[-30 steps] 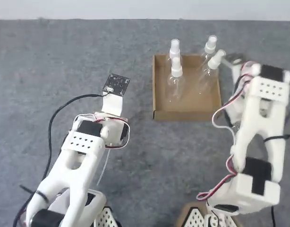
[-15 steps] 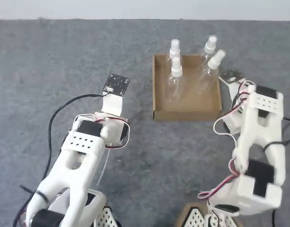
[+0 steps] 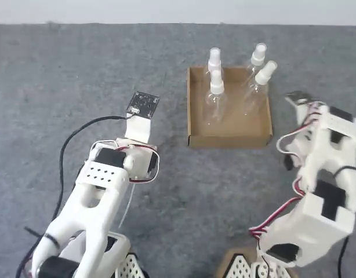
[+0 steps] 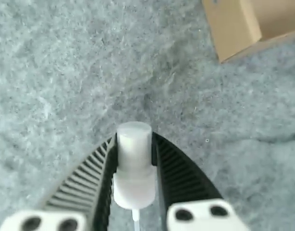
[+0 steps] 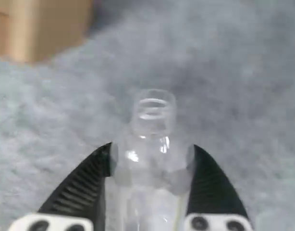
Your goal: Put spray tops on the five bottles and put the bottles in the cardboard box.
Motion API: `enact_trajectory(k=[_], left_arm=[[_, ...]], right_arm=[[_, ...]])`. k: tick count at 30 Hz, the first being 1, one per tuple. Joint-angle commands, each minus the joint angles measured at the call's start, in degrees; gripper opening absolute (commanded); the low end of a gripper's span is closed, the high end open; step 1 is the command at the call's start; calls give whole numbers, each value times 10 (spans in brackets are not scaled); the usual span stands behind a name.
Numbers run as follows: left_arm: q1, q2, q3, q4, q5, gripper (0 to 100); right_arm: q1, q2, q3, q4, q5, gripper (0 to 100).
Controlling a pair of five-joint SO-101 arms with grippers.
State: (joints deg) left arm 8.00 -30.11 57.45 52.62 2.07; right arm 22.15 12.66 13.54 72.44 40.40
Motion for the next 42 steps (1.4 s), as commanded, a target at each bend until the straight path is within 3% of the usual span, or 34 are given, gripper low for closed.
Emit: enact_trajectory(k=[1,11,17,21,27,34,42], left_arm=[[-1,-29,-4,-18,-5,12],[-2,-34,-20,-23,-7,12],[-43,-34,-90,-21,-31,12],[-85,-35,-152,-10,-33,12],[-135,-74,-285,76,-47,12],[-145,-239,-373,151,-35,12],[-142,-326,-377,149,17,12]], right_arm=[[57,-13,-59,-2,-7,2],[103,-65,-92,51,25,5],[42,-231,-47,70,-26,5],[-56,-364,29,63,-74,5],[-279,-522,122,12,-193,5],[-552,-534,164,-28,-305,6],[-670,-527,276,-196,-314,6]])
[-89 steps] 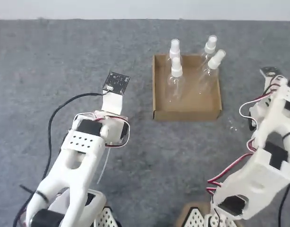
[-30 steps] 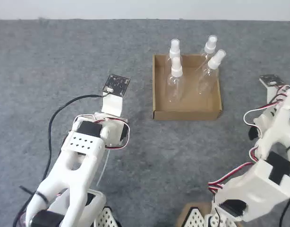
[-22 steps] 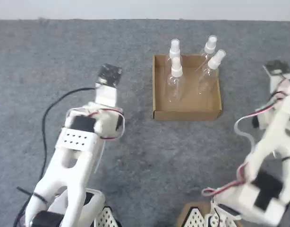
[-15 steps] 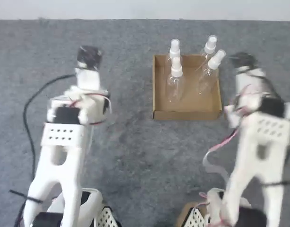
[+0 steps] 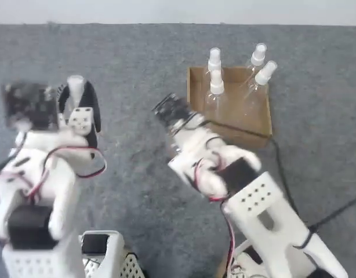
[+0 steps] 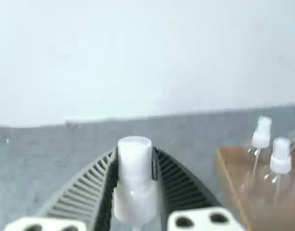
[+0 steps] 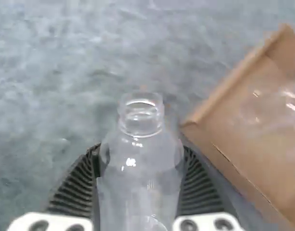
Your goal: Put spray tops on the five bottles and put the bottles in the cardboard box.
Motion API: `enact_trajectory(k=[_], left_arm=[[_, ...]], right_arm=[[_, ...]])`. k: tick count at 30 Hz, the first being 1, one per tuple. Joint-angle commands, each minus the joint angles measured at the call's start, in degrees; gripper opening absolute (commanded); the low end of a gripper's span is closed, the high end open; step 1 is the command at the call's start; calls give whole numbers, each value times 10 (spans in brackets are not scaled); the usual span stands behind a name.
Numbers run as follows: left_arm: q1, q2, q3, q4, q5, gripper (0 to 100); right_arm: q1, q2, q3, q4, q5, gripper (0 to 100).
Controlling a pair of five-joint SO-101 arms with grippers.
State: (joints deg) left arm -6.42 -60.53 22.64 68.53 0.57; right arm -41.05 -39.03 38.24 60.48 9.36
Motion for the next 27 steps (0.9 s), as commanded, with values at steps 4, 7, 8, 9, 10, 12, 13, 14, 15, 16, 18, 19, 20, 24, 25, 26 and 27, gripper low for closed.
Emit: enact_trajectory(k=[4,7,8,9,10,12,13,14,15,16,18,19,20,24,25,26,27], left_arm=[[3,-24,-28,-45,73,12],[3,-25,-28,-63,115,12],[3,-25,-26,-72,127,12],[3,-23,-24,-80,137,12],[3,-20,-24,-85,148,12],[4,-20,-19,-92,170,12],[4,-25,-14,-98,177,12],[4,-25,-11,-103,179,12],[4,-25,-6,-108,179,12],[4,-23,-2,-110,180,12],[6,-21,13,-117,181,12],[17,-20,23,-122,181,12],[30,-22,36,-127,181,12],[59,-24,80,-156,180,12],[60,-22,91,-168,180,12],[57,-21,102,-181,180,12],[55,-21,113,-193,180,12]], right_arm=[[-66,-11,83,-118,-4,6],[-92,-11,96,-131,-5,6],[-101,-11,99,-147,-9,6],[-107,-11,107,-167,-9,6],[-109,-11,117,-195,-10,6],[-112,-11,149,-267,-18,6],[-112,-11,169,-304,-28,6],[-112,-11,187,-335,-36,6],[-113,-11,201,-357,-41,6],[-114,-11,211,-372,-42,6],[-115,-11,222,-392,-45,6],[-115,-11,226,-400,-45,6],[-115,-11,229,-407,-45,6],[-115,-11,244,-433,-45,6],[-115,-11,246,-434,-45,6],[-115,-11,248,-434,-45,6],[-115,-11,249,-433,-45,6]])
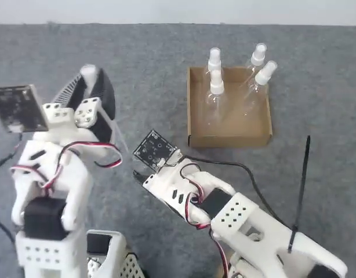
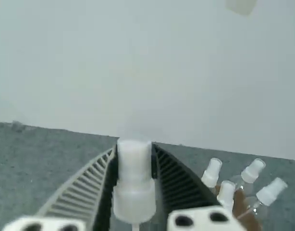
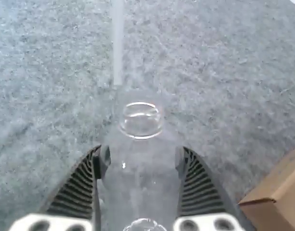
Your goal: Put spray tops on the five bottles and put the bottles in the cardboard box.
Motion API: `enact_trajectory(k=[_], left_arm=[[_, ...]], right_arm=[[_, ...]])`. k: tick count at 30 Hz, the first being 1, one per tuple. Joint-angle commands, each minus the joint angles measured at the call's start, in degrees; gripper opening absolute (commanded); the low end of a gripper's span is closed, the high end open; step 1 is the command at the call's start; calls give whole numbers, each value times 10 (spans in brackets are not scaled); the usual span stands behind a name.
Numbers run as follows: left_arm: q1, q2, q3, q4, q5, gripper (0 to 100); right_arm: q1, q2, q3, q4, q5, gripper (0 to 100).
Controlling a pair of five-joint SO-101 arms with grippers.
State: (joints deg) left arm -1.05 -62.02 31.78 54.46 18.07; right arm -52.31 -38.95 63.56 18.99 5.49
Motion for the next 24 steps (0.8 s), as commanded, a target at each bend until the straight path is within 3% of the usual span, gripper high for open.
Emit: enact_trajectory(k=[1,16,20,24], left_arm=[[1,-6,31,-61,5,12],[37,-11,102,-64,15,12],[39,-11,138,-65,14,12],[53,-11,145,-65,-7,12]], right_arm=[[-2,-12,-3,-19,-6,6],[1,-25,-2,-20,-9,6],[25,-89,7,-20,-69,6],[39,-137,39,-20,-76,6]])
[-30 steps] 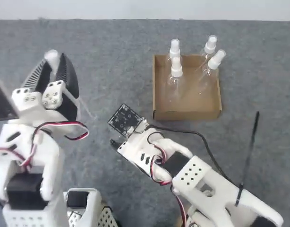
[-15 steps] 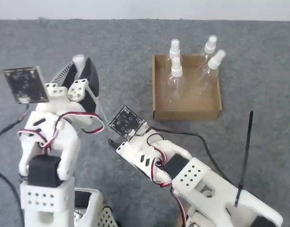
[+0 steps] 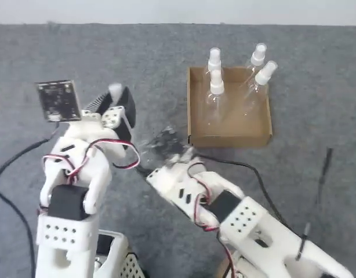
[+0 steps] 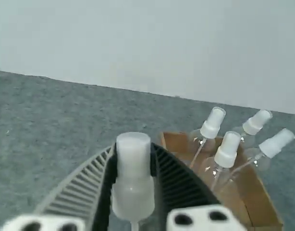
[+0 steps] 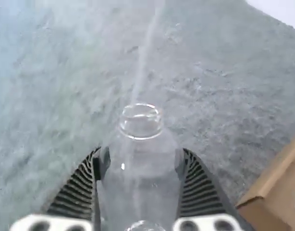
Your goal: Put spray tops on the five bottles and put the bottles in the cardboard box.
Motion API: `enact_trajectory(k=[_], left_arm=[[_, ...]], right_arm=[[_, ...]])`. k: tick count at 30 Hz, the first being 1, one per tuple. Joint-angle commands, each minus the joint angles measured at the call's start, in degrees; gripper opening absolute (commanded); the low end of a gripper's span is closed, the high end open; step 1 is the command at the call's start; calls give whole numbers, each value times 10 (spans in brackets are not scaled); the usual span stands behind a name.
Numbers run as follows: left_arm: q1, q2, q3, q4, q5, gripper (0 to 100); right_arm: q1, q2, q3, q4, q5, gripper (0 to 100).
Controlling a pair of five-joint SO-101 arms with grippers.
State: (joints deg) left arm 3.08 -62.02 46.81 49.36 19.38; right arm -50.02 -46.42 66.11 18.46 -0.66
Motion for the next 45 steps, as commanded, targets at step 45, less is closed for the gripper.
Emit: enact_trajectory(k=[45], left_arm=[[-48,38,-22,72,-155,170]], right_arm=[[20,-73,91,-108,-17,6]])
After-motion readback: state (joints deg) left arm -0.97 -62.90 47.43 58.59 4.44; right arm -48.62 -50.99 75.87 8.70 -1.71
